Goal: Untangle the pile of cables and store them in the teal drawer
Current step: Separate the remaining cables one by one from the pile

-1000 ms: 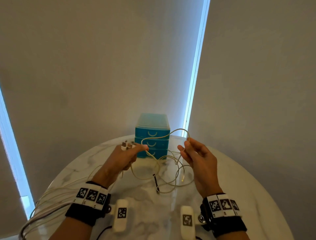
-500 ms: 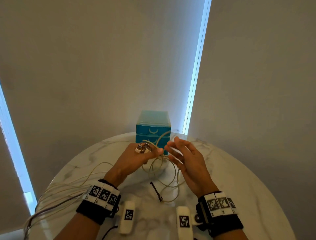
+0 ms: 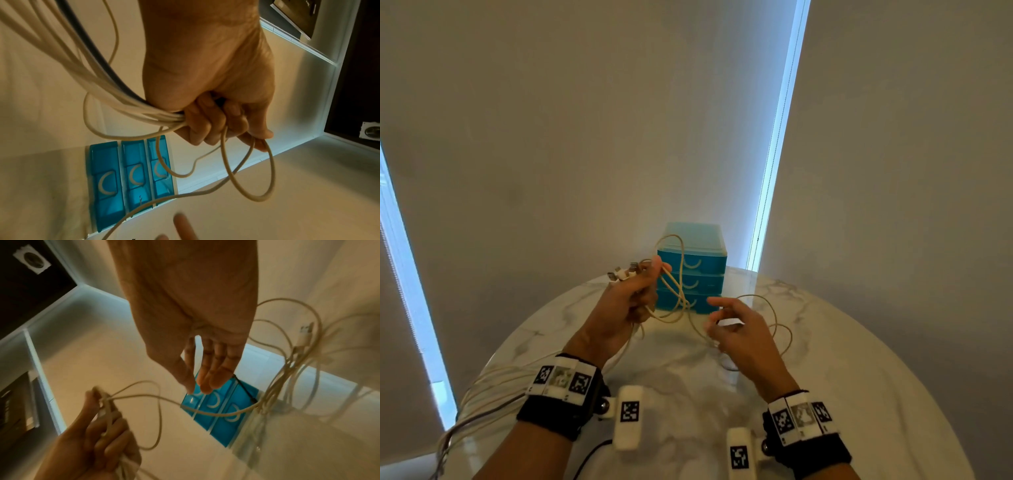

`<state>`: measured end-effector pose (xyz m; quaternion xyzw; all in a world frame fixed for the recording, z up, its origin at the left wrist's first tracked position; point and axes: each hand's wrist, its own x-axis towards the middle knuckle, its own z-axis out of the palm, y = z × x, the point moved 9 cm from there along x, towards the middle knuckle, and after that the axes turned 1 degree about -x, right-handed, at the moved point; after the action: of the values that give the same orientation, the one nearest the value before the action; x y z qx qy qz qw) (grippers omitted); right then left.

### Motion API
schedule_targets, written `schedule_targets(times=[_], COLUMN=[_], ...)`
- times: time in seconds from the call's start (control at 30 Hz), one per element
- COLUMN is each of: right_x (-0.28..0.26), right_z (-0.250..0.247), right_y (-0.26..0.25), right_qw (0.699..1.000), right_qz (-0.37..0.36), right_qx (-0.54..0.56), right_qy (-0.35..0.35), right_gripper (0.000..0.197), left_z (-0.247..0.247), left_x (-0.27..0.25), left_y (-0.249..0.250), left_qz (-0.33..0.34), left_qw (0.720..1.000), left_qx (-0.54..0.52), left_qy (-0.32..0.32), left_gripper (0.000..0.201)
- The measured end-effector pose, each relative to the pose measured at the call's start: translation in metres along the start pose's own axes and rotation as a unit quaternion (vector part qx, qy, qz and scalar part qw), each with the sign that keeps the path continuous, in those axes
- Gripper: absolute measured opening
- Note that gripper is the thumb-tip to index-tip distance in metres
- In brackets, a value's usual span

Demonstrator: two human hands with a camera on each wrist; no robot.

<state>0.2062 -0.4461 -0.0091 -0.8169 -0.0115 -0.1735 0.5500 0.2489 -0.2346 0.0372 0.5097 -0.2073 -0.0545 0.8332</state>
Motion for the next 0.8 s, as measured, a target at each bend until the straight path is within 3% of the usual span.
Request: schedule_targets(times=[0.1,0.17,0.2,0.27,0.33,0.37,0.43,0.53,0.63,0.8], right_x=[-0.006,-0.012,-0.012,-0.008,-0.008,-0.010,-0.013,-0.010,-0.007,-0.005], right_z=[0.040,0.046,0.042,0.015,-0.027,-0.041,-0.056,-0.068,-0.083,-0.085], right_y=[-0.001,-0.003,-0.005,-0.018,-0.034,-0.043,-0.052,-0.045,-0.022,-0.014], right_qw=[0.989,0.986,0.990,0.999,0.982,0.970,0.945,0.883,0.833,0.842], right_qz=[0.011,0.017,0.014,0.001,-0.037,-0.060,-0.077,-0.038,0.017,0.050], right_qx=[-0.050,-0.060,-0.045,0.051,0.149,0.187,0.283,0.449,0.529,0.516], right_qy=[-0.135,-0.152,-0.131,-0.019,0.110,0.140,0.146,0.130,0.161,0.147], right_gripper=[0.040,0.024,0.020,0.017,0.014,0.015,0.023,0.033,0.039,0.043], left_z=[0.006,0.007,0.007,0.005,0.003,0.003,0.005,0.007,0.003,-0.004], left_x=[-0.002,-0.002,-0.001,0.000,-0.001,-0.001,-0.001,0.000,0.001,0.003], left_y=[-0.005,-0.006,-0.005,-0.003,-0.001,-0.001,-0.001,-0.005,-0.001,-0.004], left_qz=[-0.013,-0.011,-0.007,-0.002,0.000,-0.001,-0.001,-0.002,0.009,0.007], left_qw=[1.000,1.000,0.999,0.999,0.999,0.999,0.998,0.994,0.994,0.985], left_qx=[0.005,0.002,-0.001,-0.009,0.001,0.015,0.051,0.103,0.101,0.173], left_qy=[-0.017,-0.029,-0.037,-0.038,-0.032,-0.030,-0.030,-0.034,-0.032,-0.023], left_gripper=[0.024,0.026,0.028,0.035,0.030,0.029,0.032,0.035,0.035,0.034])
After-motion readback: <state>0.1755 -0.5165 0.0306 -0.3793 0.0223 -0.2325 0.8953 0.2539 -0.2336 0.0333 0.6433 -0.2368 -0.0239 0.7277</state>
